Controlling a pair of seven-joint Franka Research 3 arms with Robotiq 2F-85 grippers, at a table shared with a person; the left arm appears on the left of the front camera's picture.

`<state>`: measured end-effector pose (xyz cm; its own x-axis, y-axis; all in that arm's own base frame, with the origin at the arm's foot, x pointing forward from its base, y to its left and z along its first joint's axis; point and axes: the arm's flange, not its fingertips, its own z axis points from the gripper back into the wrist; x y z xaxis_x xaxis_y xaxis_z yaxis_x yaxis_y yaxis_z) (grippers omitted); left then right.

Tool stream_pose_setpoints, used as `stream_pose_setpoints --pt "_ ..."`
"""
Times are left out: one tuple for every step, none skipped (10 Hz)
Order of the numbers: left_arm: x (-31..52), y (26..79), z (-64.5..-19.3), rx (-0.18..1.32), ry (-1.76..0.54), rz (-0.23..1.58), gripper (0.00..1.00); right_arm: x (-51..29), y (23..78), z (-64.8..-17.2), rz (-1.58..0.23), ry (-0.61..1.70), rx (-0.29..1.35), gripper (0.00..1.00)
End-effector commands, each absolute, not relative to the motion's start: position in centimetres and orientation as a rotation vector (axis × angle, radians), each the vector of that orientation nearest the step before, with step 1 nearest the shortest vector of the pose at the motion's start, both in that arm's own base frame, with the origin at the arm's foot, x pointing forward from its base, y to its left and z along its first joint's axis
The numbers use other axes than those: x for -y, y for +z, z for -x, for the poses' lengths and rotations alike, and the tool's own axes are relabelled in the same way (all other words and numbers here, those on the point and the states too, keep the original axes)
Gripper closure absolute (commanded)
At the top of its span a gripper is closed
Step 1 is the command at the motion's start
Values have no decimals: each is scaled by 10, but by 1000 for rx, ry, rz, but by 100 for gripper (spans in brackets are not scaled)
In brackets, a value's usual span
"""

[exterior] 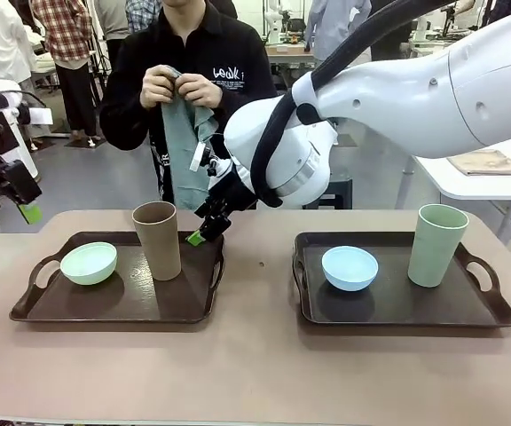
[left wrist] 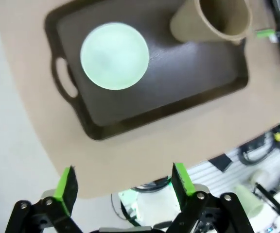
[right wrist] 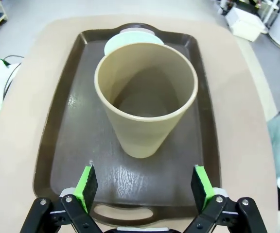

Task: Set up a tray with a mat and arrange the tableware.
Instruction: Pick up the Picnic Bowl and Reusable plastic cup from the Handle tray in front of the human's position and hold them in the air.

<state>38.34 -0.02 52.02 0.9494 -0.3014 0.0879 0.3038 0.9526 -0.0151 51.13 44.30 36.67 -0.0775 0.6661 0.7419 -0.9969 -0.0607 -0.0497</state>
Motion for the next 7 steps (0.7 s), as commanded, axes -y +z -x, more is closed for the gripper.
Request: stream_pose_setpoints --pt "3 493 -395 143 -217 2 0 -439 358 -520 -718 1595 727 0" --pt "5 481 -398 203 -188 -11 0 -442 351 -527 -742 1587 760 0" --pt "7 470 -399 226 -174 -9 0 -448 343 -531 -769 1577 757 0" --pt "8 461 -402 238 -171 -10 0 -452 338 -534 -785 1569 756 0" --pt "9 451 -407 260 -163 -14 0 -454 337 -536 -803 1558 762 0" --pt "9 442 -408 251 -159 -15 0 -460 334 -535 -824 1553 751 0" --pt "10 438 -412 245 -158 -4 0 -463 334 -536 -850 1554 726 0"
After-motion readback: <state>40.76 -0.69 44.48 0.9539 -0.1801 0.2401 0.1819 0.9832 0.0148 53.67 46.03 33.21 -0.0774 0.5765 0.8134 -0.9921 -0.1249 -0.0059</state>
